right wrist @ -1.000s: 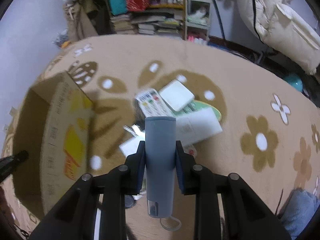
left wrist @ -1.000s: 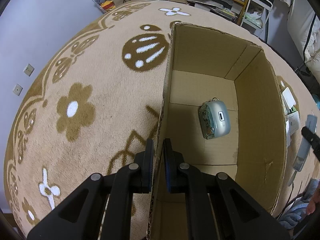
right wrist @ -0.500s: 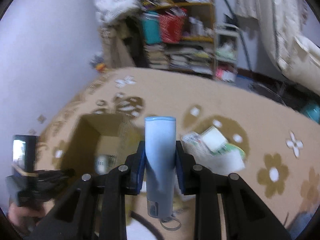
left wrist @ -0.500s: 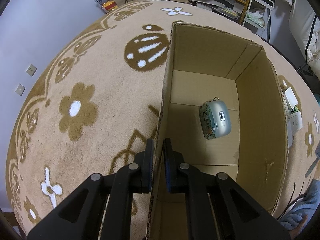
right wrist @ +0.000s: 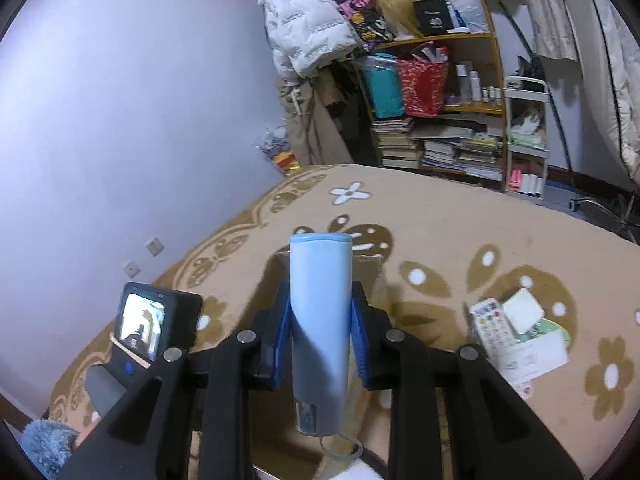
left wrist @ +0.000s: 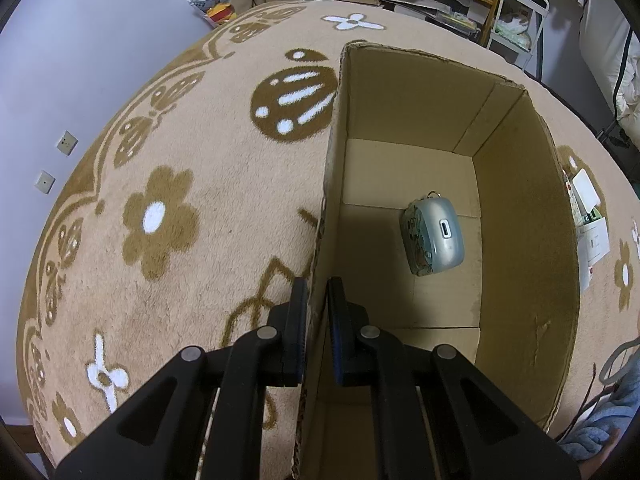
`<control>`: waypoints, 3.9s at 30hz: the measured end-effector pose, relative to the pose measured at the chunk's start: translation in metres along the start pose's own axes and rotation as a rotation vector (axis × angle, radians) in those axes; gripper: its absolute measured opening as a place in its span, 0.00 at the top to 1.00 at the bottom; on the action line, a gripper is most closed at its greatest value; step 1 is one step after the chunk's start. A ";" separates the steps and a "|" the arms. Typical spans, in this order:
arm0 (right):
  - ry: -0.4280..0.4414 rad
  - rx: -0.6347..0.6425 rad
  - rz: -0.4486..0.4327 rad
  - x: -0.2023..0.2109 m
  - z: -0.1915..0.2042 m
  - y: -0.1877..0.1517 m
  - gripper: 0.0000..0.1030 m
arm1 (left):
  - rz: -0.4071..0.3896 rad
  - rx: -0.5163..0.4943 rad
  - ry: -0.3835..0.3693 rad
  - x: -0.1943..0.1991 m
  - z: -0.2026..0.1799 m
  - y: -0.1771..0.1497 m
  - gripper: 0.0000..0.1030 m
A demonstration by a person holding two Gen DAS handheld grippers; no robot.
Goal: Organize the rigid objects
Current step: 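Carry the blue case into the box beside the tin and release it, then move the right tool to the AIMA key tag and grasp it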
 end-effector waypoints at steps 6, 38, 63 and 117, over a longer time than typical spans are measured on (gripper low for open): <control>0.063 -0.008 -0.001 -0.001 0.012 -0.009 0.72 | 0.000 -0.003 0.006 0.000 0.000 0.001 0.91; -0.012 -0.024 0.230 -0.078 0.003 -0.054 0.71 | 0.014 -0.011 0.013 -0.004 -0.001 -0.002 0.91; -0.112 0.044 0.198 -0.032 -0.041 -0.023 0.02 | -0.005 -0.001 -0.007 0.003 0.001 0.000 0.92; -0.470 0.050 0.673 -0.123 -0.090 -0.148 0.14 | -0.004 -0.032 0.011 0.006 -0.001 -0.004 0.92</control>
Point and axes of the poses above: each gripper's, at about its wrist camera, not at the fingertips, and x roughly against the way its jaws point, z to its left, y to its top, the point moved 2 cm from there along -x, roughly the way its jaws point, and after that the axes turned 14 degrees about -y, right-handed, at the moved point
